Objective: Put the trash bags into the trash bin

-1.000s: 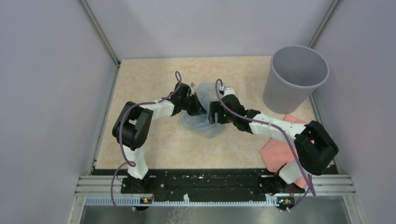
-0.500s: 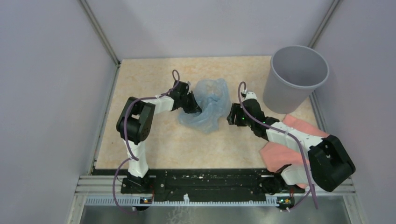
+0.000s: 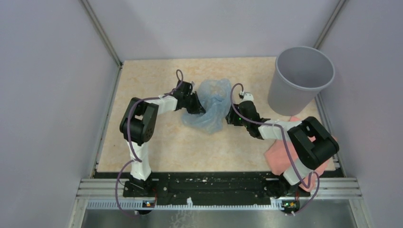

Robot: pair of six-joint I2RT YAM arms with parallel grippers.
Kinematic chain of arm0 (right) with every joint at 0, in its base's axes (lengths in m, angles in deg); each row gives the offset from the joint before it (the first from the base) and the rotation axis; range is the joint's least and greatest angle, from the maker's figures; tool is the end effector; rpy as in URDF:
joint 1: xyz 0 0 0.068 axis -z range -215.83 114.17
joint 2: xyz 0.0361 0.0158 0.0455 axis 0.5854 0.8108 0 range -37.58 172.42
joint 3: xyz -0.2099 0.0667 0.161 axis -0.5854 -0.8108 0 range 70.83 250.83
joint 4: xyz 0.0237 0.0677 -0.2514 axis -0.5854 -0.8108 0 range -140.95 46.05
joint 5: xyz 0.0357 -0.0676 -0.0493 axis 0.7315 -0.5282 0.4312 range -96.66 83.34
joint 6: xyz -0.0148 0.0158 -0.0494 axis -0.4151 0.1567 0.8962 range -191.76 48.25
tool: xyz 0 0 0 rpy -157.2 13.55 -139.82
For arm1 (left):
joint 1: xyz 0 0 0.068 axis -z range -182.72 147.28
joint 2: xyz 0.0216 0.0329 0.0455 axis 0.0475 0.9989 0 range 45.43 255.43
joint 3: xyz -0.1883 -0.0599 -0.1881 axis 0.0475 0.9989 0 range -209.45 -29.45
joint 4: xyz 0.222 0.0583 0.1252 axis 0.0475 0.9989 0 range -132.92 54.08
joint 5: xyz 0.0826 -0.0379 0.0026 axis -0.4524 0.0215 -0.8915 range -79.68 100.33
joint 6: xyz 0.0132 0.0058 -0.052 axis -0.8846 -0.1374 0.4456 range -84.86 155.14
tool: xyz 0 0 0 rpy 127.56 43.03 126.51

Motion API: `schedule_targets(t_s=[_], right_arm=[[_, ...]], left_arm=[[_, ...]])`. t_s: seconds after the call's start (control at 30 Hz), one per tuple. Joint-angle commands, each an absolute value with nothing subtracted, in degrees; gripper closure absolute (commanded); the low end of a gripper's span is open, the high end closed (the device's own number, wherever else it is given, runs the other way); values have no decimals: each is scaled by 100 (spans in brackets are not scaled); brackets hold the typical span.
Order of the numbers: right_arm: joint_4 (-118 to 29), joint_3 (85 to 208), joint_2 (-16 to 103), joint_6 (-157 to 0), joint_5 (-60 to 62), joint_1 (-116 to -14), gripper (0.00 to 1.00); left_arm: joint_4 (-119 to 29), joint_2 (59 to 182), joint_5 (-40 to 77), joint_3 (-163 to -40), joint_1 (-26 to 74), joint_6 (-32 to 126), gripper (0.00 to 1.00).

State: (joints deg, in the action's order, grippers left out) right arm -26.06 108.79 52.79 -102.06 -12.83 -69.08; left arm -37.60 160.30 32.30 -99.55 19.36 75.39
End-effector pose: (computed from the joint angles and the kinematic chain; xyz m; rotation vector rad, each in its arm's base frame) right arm 0.2605 0.1662 0.1580 0.0058 2.2159 0.5120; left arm 0.3804 -0.1687 0.1410 -0.2285 2.5839 -0.9163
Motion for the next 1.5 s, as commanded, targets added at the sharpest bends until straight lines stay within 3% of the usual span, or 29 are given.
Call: schedule_targets(t_s=[0.0, 0.07, 0.13, 0.2, 0.43, 0.67, 0.83, 1.07, 1.33, 1.47], right_arm=[[-1972, 11337, 5682, -10268, -1925, -6913, 53], [-2019, 11451, 5758, -10197, -2155, -6930, 63], [-2362, 11622, 5657, -10100, -2407, -6954, 85], [-2693, 11729, 5373, -9962, -2584, -6991, 97], [-3592, 11849, 4314, -9663, -2375, -7036, 100], [-2052, 11070, 4658, -9493, -1111, -7026, 61], [-852, 10772, 5092, -9187, -1027, -7028, 45], [335, 10738, 5838, -9141, -1594, -7031, 44], [894, 11027, 6605, -9358, -2202, -7134, 49], [1135, 11113, 6662, -9440, -2421, -7178, 45]], left_arm=[[-3371, 16223, 2952, -10051, 1855, 7304, 100], [-3334, 16248, 2953, -10059, 1789, 7287, 100], [-3280, 16257, 2957, -10049, 1661, 7287, 100], [-3284, 16252, 2936, -9964, 1523, 7272, 100], [-3401, 16319, 3012, -9741, 1311, 7280, 100], [-3145, 16556, 3034, -9988, 1301, 7144, 100], [-2857, 16762, 3084, -10307, 1266, 7004, 100], [-2742, 16746, 3120, -10427, 1266, 6952, 100], [-2629, 16750, 3142, -10551, 1248, 6888, 100], [-2597, 16795, 3151, -10597, 1248, 6877, 100]])
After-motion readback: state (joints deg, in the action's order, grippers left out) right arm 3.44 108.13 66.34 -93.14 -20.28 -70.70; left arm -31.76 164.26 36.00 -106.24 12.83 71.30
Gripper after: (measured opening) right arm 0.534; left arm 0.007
